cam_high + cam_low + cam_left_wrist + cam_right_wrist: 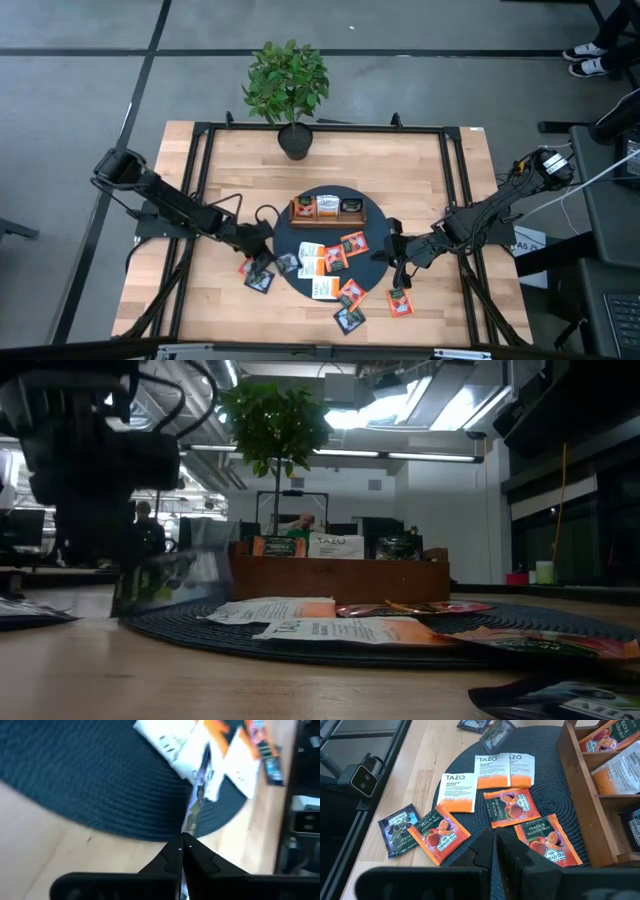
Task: Pick & Place Tea
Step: Put the violet tea bag into the right side of the wooden organizer
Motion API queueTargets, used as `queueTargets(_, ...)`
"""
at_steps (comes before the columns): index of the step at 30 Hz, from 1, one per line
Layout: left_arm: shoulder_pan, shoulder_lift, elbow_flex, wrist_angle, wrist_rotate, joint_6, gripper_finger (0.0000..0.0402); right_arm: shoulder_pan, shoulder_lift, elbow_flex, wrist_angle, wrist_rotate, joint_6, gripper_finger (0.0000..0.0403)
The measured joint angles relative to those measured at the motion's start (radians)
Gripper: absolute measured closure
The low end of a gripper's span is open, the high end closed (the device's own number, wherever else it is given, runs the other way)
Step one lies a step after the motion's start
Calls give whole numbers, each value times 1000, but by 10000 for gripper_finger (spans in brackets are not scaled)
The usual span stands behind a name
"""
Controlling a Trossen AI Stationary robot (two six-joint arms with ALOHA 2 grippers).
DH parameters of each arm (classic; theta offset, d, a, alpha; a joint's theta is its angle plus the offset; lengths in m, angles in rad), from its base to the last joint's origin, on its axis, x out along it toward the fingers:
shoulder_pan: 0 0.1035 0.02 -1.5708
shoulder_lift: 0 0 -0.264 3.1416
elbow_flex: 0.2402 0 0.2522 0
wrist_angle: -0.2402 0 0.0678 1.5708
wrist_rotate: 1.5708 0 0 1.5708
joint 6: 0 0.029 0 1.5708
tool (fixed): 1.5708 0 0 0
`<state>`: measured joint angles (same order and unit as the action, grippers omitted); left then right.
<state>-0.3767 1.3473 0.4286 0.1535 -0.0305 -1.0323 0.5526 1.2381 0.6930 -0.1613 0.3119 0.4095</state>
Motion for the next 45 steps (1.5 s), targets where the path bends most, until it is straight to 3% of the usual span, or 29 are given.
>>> queueTargets(9, 0, -66, 52, -22, -21, 108, 399, -4, 0, 0, 23, 0, -32, 377)
queueTargets(20, 7, -66, 292, -384, -122, 279, 399, -69, 0, 13, 131, -3, -54, 377)
queueTargets(28, 61, -63, 402, -449, -154, 423, 399, -85, 0, 121, 110, -47, -201, 377)
queueTargets(35, 115, -15, 502, -518, -159, 547, 399, -85, 5, 206, 51, -44, -236, 376)
queueTargets(38, 131, 29, 551, -572, -158, 603, 399, -87, 5, 214, 52, -22, -236, 355)
queueTargets(45, 144, 120, 649, -588, -187, 719, 399, -88, 6, 214, 34, 33, -236, 254)
